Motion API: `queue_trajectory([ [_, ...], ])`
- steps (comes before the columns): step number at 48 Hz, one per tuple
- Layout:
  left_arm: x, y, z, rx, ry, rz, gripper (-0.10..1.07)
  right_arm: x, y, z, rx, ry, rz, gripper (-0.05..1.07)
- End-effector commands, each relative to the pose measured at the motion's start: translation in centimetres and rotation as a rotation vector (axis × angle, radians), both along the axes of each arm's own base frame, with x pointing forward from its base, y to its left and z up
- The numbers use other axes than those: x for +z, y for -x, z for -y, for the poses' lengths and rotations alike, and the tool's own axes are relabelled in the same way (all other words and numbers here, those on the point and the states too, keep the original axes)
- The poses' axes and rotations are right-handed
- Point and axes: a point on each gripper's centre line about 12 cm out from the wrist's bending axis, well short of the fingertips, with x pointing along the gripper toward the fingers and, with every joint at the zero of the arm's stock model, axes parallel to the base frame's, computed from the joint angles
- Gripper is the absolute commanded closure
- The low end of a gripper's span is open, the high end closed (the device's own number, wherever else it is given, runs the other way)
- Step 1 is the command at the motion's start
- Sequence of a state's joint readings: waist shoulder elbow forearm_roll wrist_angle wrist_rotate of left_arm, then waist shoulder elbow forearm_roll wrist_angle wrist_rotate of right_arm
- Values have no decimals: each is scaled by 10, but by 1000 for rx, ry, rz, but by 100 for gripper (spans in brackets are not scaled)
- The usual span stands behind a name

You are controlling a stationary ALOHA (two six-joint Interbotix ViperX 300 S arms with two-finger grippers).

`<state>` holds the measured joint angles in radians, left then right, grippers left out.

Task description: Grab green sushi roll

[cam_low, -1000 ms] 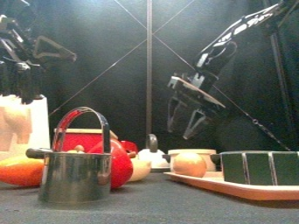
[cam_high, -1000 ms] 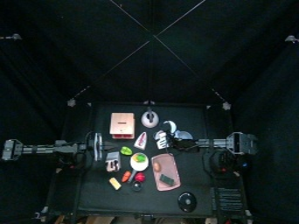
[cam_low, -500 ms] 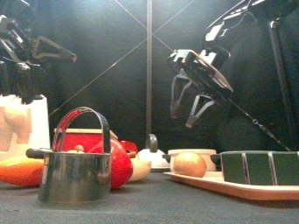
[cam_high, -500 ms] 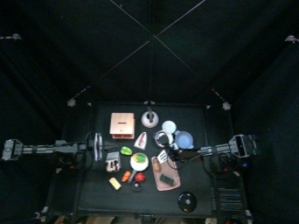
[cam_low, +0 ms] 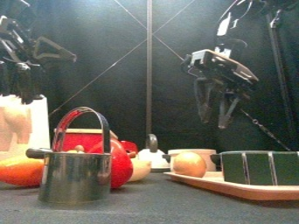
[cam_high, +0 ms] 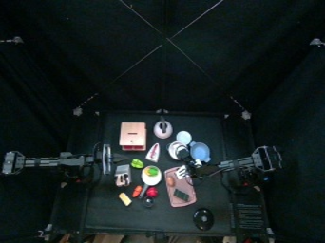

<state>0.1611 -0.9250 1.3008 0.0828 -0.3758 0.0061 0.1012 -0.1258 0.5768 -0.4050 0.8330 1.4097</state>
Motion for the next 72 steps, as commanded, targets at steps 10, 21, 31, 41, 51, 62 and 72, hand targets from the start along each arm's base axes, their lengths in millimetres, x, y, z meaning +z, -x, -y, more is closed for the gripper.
queue_trajectory([
  [10,4,-2,-1,6,0,9,99,17,-5,-50,318,-44,-8,15],
  [21,4,-2,-1,6,0,9,99,-6,-8,-74,477,-141,-96,15],
  [31,2,-1,-2,7,1,5,99,-12,-22,-87,556,-108,-42,14],
  [41,2,-1,-2,9,2,5,99,-21,-27,-102,588,-114,-41,14],
  [51,1,-1,-2,10,3,3,99,-32,-31,-108,598,-113,-73,14],
  [62,1,-1,-3,12,1,2,99,-44,-33,-108,600,-103,-126,15],
  [72,0,0,-3,17,1,2,99,-51,-31,-107,604,-92,-174,15],
])
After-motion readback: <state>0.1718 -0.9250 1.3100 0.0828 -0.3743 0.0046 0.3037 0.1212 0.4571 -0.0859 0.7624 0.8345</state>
